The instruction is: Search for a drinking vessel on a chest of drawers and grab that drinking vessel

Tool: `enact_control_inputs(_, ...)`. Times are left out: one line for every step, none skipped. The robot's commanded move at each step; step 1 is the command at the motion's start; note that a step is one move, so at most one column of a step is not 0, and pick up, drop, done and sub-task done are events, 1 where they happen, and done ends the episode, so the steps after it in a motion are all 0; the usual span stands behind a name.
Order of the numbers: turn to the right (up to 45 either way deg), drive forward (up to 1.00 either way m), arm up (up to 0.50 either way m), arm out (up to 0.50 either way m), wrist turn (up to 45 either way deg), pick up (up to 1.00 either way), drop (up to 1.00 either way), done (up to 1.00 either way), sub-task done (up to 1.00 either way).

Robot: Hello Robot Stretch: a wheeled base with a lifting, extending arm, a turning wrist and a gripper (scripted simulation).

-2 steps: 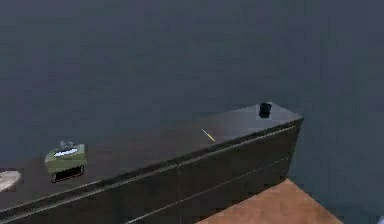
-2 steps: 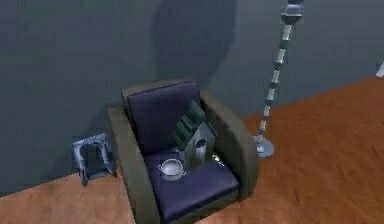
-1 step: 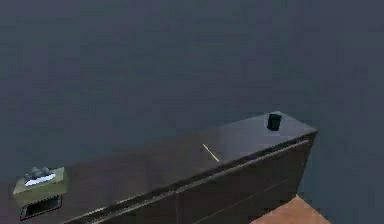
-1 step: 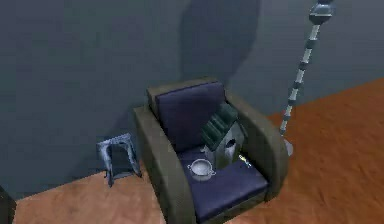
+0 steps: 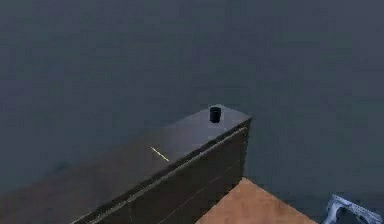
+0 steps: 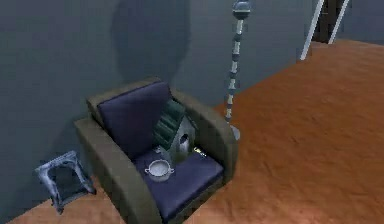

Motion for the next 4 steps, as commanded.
enact_control_inputs(0.0, 0.35, 0.0, 0.0, 0.0, 0.0, 0.0, 0.0, 0.0)
enact_control_inputs(-45.0, 0.0, 0.0, 0.0, 0.0, 0.0, 0.0, 0.0, 0.0)
enact_control_inputs(-33.0, 0.0, 0.0, 0.0, 0.0, 0.0, 0.0, 0.0, 0.0)
enact_control_inputs(45.0, 0.0, 0.0, 0.0, 0.0, 0.0, 0.0, 0.0, 0.0)
